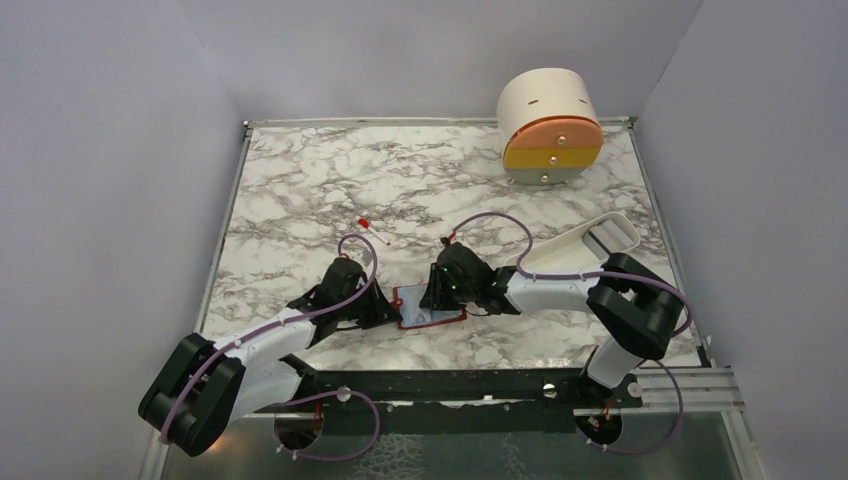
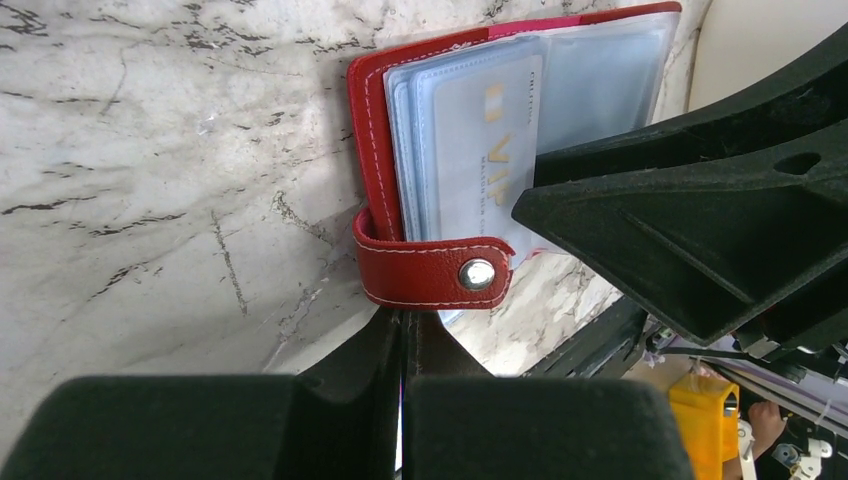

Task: Put the credit cards into the card holder
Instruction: Insert the credit card into the card holder, then pick up the credit card from the storage box.

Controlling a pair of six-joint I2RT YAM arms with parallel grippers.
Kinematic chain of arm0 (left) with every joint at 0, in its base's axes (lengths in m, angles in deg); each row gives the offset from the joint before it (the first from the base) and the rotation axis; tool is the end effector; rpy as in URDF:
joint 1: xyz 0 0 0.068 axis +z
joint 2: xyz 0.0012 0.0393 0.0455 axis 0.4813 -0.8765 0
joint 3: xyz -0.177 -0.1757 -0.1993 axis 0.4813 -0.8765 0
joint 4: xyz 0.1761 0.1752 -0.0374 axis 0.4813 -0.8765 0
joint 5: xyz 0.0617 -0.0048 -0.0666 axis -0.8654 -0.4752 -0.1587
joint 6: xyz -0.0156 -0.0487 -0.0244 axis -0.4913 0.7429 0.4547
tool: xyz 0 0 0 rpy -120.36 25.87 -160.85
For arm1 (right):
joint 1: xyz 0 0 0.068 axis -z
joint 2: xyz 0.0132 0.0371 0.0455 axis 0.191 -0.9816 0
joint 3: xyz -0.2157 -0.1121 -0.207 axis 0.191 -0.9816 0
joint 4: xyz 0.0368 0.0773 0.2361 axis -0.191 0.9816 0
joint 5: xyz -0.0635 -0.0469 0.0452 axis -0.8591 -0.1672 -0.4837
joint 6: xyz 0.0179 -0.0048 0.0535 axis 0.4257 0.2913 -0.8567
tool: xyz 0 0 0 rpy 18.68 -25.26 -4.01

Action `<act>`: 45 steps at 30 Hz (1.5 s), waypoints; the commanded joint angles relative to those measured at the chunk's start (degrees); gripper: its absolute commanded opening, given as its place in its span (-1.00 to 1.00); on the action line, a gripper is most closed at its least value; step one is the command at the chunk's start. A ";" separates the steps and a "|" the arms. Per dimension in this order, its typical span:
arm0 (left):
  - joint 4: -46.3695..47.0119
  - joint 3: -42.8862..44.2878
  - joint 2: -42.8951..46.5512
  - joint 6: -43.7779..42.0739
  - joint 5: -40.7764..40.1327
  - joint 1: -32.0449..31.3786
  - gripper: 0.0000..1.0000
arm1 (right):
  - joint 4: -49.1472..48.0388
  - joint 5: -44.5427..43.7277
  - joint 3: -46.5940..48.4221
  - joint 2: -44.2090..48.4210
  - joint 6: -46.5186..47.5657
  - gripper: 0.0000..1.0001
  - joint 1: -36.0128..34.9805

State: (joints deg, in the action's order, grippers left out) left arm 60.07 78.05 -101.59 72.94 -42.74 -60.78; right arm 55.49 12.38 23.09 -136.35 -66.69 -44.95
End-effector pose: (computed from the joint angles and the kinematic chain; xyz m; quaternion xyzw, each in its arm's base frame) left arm 0.1254 -0.0943 0.1810 -0.1066 0.9041 -0.3765 0.1717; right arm 0.1766 0.2621 0.1974 -0.0273 0.9387 0.2821 0.1961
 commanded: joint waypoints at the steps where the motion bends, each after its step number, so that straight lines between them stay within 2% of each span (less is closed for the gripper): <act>1: 2.33 0.60 -0.72 -1.78 2.13 -0.42 -1.00 | -4.27 3.86 0.66 -1.20 1.75 -0.47 -0.76; 7: 2.10 0.66 -0.50 -2.21 2.15 -0.42 -1.00 | -0.30 2.22 1.17 -0.42 1.81 -0.43 -0.81; 11: 1.08 0.88 0.00 -3.03 1.94 -0.42 -1.00 | 7.91 -1.46 4.29 1.81 5.29 -0.28 -0.81; 17: -0.25 1.79 -0.07 -4.47 1.65 -0.43 -1.00 | 19.78 -8.06 8.85 4.25 9.14 -0.23 -0.56; 25: -1.73 3.13 -0.22 -7.36 3.07 -0.45 -1.00 | 26.50 -14.71 13.61 9.57 22.37 -0.21 1.14; 28: -3.40 4.11 -0.05 -8.92 3.25 -0.40 -1.00 | 28.69 -17.06 15.42 11.50 27.77 -0.22 4.47; 32: -3.94 4.23 0.29 -9.42 3.19 -0.41 -1.00 | 31.18 -19.16 17.85 14.82 34.98 -0.36 10.97; 36: -3.74 3.49 1.31 -8.84 3.11 -0.42 -1.00 | 31.50 -21.20 19.31 17.36 42.47 -0.25 19.00; 39: -3.36 2.76 1.89 -8.20 3.39 -0.42 -1.00 | 33.17 -26.08 21.36 16.81 48.06 -0.25 23.62; 45: -3.03 3.21 1.53 -8.49 4.40 -0.42 -1.00 | 31.90 -28.52 20.89 17.39 58.63 -0.22 33.12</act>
State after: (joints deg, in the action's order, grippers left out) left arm 56.46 81.24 -100.69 65.00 -40.49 -60.89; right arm 86.81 -11.59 43.75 -119.78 -18.22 -16.28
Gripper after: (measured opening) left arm 0.012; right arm 0.378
